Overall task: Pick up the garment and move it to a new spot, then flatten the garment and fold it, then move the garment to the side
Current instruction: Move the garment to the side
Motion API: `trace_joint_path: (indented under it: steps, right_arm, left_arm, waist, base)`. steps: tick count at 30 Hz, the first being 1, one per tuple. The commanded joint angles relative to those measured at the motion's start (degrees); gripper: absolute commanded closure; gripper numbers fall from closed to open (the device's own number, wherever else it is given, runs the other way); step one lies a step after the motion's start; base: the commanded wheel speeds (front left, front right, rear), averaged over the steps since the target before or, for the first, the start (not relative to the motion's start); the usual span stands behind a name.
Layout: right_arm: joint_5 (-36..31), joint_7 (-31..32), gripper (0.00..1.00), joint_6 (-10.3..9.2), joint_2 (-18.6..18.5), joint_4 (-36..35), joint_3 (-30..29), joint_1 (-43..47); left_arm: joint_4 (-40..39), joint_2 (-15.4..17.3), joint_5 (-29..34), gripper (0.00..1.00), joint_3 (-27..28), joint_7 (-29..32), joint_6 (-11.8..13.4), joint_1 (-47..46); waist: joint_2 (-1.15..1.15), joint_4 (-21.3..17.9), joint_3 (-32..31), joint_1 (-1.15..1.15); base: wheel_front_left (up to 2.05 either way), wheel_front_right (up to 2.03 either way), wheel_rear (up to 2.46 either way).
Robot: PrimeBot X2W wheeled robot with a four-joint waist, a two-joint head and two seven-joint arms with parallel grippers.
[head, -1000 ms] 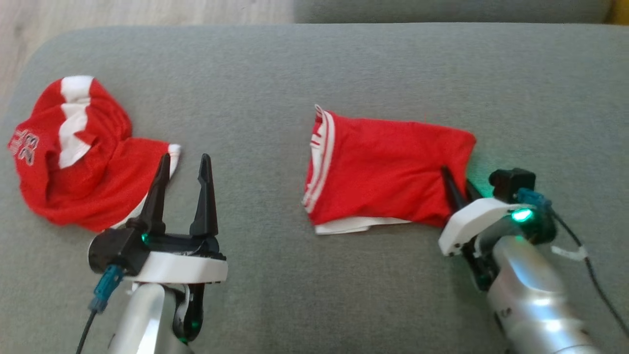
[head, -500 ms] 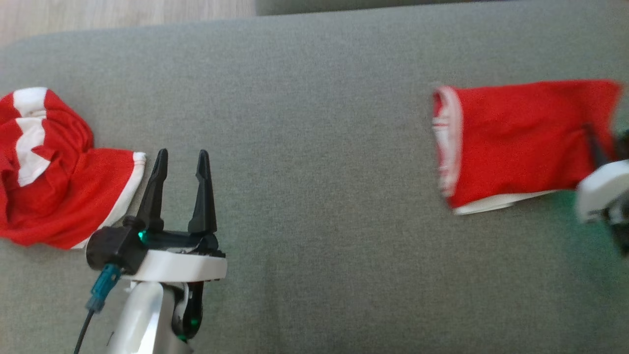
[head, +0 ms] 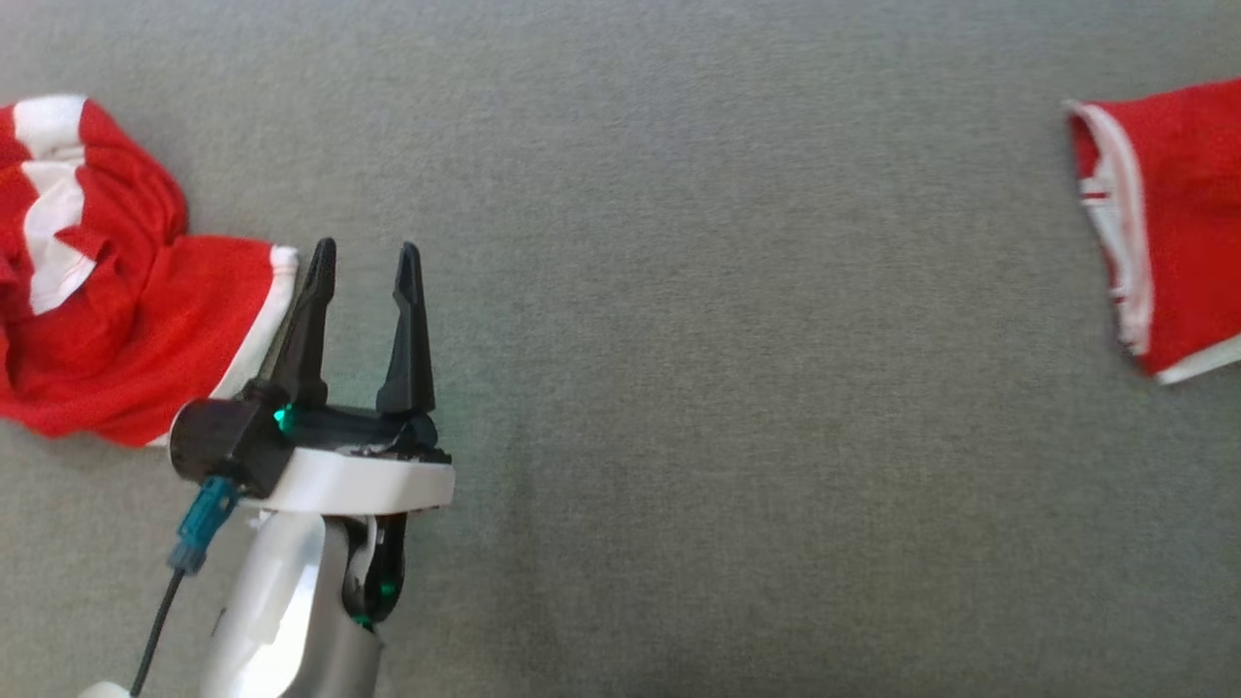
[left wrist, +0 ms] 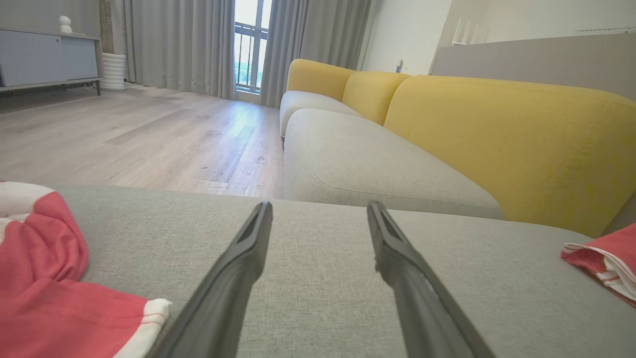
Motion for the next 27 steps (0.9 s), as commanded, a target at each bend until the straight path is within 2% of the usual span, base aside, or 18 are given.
trace_joint_path:
  steps: [1,6,7,8,9,14,21,27]
  right_arm:
    - [-0.71,0.12,1.00,-0.05,-2.67,-0.97,-0.40,-0.34]
    - [-2.95,0.71,1.00,-0.05,-2.62,0.59,-3.26,-1.10]
    - [-3.29,0.37,0.94,-0.05,-2.42,0.58,-3.59,-1.17]
    - [-3.51,-0.14,0.29,-0.05,-2.14,0.43,-4.01,-1.33]
    - [-3.61,-0.50,0.00,-0.05,-1.77,0.33,-4.61,-1.56]
    - [-5.14,-0.93,0.00,-0.05,1.29,-1.22,-5.97,-2.23]
    - [-2.86,-2.54,0.00,-0.05,6.81,-6.62,-6.62,-0.31]
    - [0.57,-2.93,0.00,-0.05,15.04,-16.43,-3.52,3.14]
  left_arm:
    - [-1.70,0.44,0.06,0.00,1.47,-0.29,-0.25,-1.71]
    - [-1.49,0.44,0.07,0.00,1.73,-0.29,-0.29,-1.60]
    - [-1.45,0.44,0.08,0.00,1.74,-0.29,-0.30,-1.59]
    - [-1.38,0.44,0.09,0.00,1.76,-0.29,-0.30,-1.62]
    - [-1.34,0.44,0.08,0.00,1.82,-0.29,-0.31,-1.70]
    - [-1.21,0.44,0.13,0.00,2.74,-0.29,-0.32,-1.58]
    - [-2.96,0.44,0.35,0.00,5.65,-0.29,-0.33,-1.09]
    - [-3.61,0.44,0.34,0.00,6.00,-0.29,-0.33,1.05]
  waist:
    - [0.00,0.77,0.67,-0.01]
    - [0.00,1.26,0.81,-0.01]
    - [0.00,1.31,0.78,-0.01]
    - [0.00,1.32,0.73,-0.01]
    - [0.00,1.29,0.66,-0.01]
    - [0.00,0.45,-0.73,-0.01]
    - [0.00,-0.89,-4.60,-0.01]
    - [0.00,-1.74,-8.28,-0.01]
  base:
    - [0.00,0.00,0.00]
    - [0.00,0.00,0.00]
    - [0.00,0.00,0.00]
    - [0.00,0.00,0.00]
    - [0.00,0.00,0.00]
    - [0.00,0.00,0.00]
    - [0.00,0.00,0.00]
    - [0.00,0.00,0.00]
